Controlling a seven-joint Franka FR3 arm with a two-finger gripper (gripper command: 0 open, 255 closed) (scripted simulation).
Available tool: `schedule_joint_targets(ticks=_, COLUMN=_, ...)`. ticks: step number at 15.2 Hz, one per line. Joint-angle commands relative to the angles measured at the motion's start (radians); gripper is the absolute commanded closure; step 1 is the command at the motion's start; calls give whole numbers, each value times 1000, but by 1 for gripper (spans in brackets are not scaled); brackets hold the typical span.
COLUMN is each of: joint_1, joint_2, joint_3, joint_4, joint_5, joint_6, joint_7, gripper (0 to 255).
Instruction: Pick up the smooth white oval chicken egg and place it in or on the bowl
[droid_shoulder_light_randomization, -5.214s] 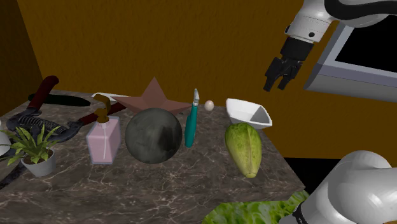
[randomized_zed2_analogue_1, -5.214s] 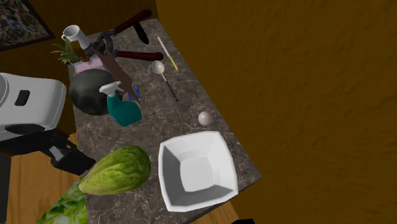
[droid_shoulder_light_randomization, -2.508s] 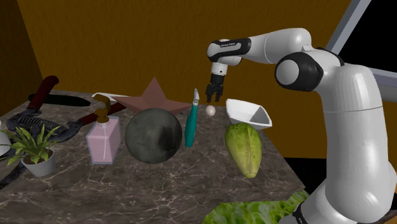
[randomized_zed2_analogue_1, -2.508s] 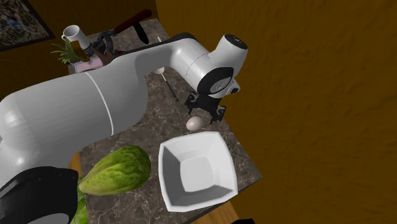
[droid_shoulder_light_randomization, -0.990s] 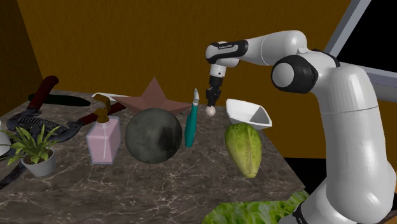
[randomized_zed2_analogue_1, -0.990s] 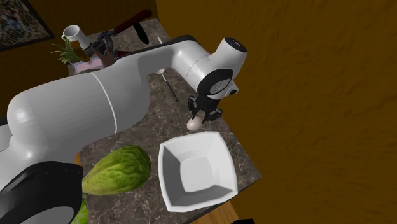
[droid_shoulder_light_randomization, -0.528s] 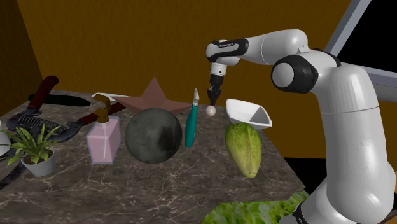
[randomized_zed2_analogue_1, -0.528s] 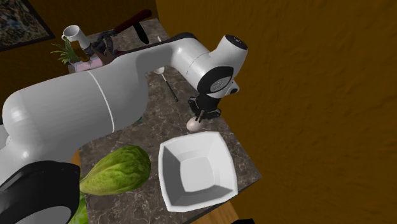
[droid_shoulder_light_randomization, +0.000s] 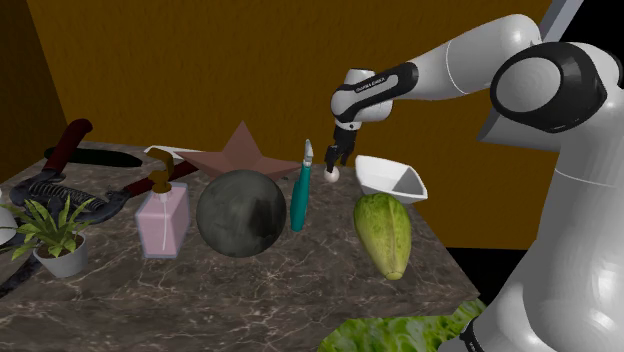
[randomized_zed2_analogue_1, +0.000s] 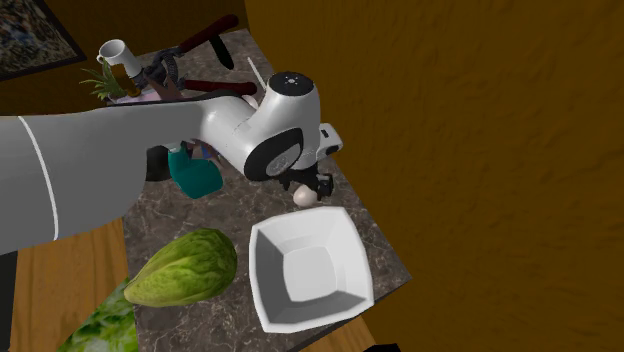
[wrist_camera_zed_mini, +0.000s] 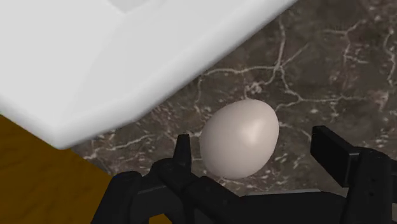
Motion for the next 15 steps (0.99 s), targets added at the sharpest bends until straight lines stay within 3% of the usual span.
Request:
schedule_joint_targets(ticks=1, joint_1=19, joint_2=-37, joint_3=-3, joint_4=-95, joint_5=-23, joint_6=172, joint_7=14, gripper=0)
schedule_joint_targets(ticks=6, joint_1=10, joint_2=6, joint_3=4, joint_4=-102, joint_5=-3, joint_6=220, joint_7=1, gripper=0)
schedule_joint_targets(ticks=14, joint_1=10, joint_2=6, joint_3=4, joint_4=-102, joint_5=-3, joint_6=220, joint_7=1, gripper=0)
schedule_joint_targets(ticks=15, joint_1=10, joint_2=6, joint_3=4, joint_4=-102, joint_5=-3, joint_6=220, joint_7=1, gripper=255)
